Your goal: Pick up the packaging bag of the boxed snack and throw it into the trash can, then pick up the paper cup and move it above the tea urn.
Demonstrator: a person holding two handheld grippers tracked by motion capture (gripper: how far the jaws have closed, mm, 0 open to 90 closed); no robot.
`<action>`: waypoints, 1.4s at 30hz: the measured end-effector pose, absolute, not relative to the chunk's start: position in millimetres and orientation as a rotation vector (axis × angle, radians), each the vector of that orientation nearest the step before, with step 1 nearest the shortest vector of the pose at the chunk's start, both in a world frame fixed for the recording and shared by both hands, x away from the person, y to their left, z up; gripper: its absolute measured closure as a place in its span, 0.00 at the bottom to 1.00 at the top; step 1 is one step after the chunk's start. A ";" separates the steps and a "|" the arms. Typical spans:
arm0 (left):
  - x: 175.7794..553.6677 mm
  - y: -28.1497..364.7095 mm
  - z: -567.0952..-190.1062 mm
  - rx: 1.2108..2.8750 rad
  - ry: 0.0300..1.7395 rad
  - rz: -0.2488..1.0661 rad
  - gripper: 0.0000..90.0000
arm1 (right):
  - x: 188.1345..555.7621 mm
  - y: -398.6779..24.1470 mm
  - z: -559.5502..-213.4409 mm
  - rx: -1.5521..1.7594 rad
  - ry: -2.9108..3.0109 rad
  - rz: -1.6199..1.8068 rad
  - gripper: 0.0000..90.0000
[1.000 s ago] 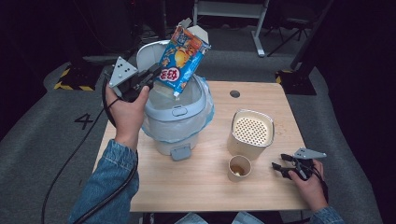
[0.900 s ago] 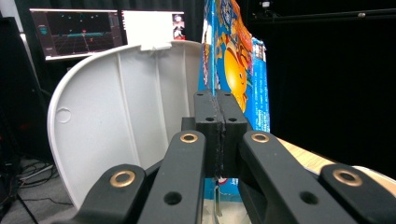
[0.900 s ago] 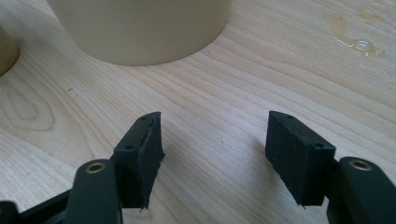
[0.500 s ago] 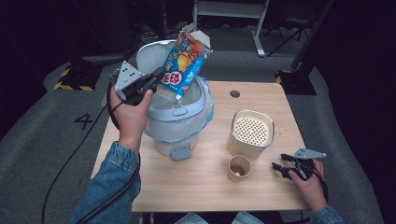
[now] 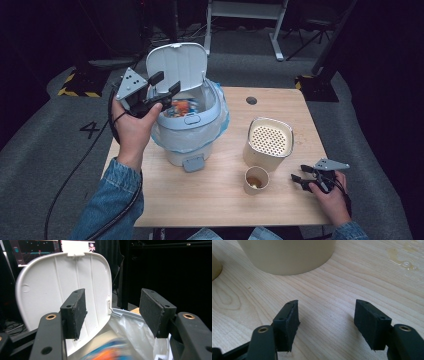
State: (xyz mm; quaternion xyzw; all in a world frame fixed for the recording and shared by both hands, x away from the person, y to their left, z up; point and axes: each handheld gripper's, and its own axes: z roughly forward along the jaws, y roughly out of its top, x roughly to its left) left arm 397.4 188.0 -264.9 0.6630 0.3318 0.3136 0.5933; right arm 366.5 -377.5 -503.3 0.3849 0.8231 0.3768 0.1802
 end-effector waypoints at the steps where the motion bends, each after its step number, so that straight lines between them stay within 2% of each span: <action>1: 394.9 190.2 -264.4 1.544 0.772 0.727 0.42 | 366.4 -377.5 -503.3 1.088 2.325 1.065 0.41; 16: 356.2 213.1 -273.7 1.732 0.652 0.583 0.38 | 366.4 -377.5 -503.3 1.088 2.326 1.064 0.41; 21: 343.4 213.7 -285.3 1.788 0.642 0.573 0.34 | 366.4 -377.5 -503.2 1.088 2.326 1.065 0.41; 30: 323.1 224.4 -328.5 1.829 0.711 0.521 0.30 | 366.5 -377.5 -503.3 1.087 2.326 1.064 0.41; 35: 326.3 228.8 -360.9 1.868 0.759 0.480 0.30 | 366.3 -377.3 -503.1 1.084 2.332 1.065 0.40; 42: 333.0 230.4 -396.8 1.887 0.811 0.409 0.26 | 366.2 -376.4 -503.4 1.120 2.311 1.043 0.33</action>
